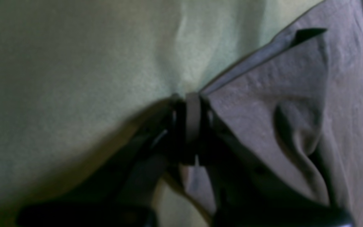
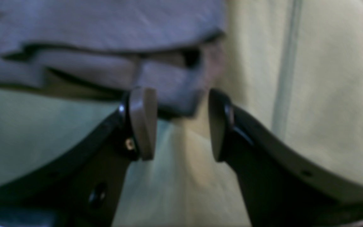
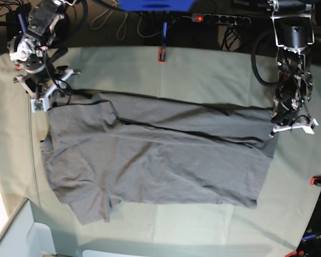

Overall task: Layout the t-shirt on the table in an organized manner, then fold the t-shirt properly
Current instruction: 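Open both grippers and regrasp the shirt edge corners, then pull the shirt edge away from the body with both grippers to smooth it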

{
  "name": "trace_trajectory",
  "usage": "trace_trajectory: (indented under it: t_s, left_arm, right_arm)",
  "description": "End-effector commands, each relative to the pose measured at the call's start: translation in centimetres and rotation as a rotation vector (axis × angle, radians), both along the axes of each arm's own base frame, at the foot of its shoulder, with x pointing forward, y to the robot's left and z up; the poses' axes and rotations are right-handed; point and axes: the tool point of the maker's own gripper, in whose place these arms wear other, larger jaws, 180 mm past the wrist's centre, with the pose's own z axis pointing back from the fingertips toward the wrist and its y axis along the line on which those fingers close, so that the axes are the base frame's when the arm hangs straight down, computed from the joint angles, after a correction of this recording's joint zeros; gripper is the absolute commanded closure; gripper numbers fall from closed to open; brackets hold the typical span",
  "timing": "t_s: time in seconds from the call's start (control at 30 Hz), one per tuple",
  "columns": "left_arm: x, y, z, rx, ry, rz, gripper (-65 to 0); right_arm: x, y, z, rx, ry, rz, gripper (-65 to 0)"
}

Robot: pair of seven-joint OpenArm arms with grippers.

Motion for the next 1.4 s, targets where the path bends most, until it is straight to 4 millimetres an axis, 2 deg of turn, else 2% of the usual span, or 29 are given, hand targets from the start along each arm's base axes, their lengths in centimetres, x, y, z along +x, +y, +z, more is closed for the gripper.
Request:
trace_trajectory:
  t_s: [0.0, 0.13, 0.23, 0.3, 0.4, 0.53, 0.7, 0.8, 0.93, 1.1, 1.3, 1.37]
  left_arm:
    - [-0.1, -0.2, -0.1, -0.018, 0.019, -0.006, -0.1]
    - [0.0, -0.1, 0.1, -0.014, 0.013, -0.008, 0.0]
    - [0.4, 0.6, 1.3, 0.005, -0.011, -0.017, 0.0]
    - [0.1, 0.5, 2.0, 0.018, -0.029, -0.032, 0.0]
    - [-0.2, 1.1, 4.0, 0.064, -0.067, -0.060, 0.0]
    - [-1.4, 0.8, 5.6, 0.099, -0.091, -0.097, 0.0]
    - [-3.8, 0.1, 5.4, 0.109, -0.071, -0.124, 0.0]
    - [-5.2, 1.3, 5.6, 0.116, -0.071, -0.089, 0.0]
    - [-6.8, 2.8, 6.4, 0.137, -0.073, -0.053, 0.0]
    - [-9.0, 3.8, 5.9, 0.151, -0.037, -0.035, 0.0]
    - [-11.8, 2.8, 3.9, 0.123, 0.027, -0.037, 0.0]
    - [-11.9, 2.4, 4.1, 0.117, 0.019, -0.034, 0.0]
  right_arm:
    - [0.8, -0.2, 0.5, 0.001, -0.033, 0.002, -27.1]
    - [1.4, -0.6, -0.6, 0.018, -0.014, 0.004, -27.1]
    - [0.8, -1.6, -1.9, 0.021, 0.029, 0.004, -25.1]
    - [0.4, -2.4, -2.0, 0.005, 0.041, 0.005, -17.2]
    - [-0.7, -4.1, -1.7, -0.041, 0.060, 0.009, 0.0]
    - [-1.6, -5.2, -0.1, -0.103, 0.046, 0.019, 0.0]
    - [-2.2, -5.8, 3.0, -0.168, -0.012, 0.032, 0.0]
    - [-2.2, -6.4, 3.9, -0.161, -0.041, 0.039, 0.0]
    - [-2.6, -7.5, 3.2, -0.160, -0.014, 0.040, 0.0]
    - [-3.7, -8.2, 2.3, -0.160, 0.025, 0.038, 0.0]
    - [-5.4, -8.0, 1.5, -0.155, 0.063, 0.040, 0.0]
    - [-4.9, -8.0, 2.2, -0.166, 0.046, 0.043, 0.0]
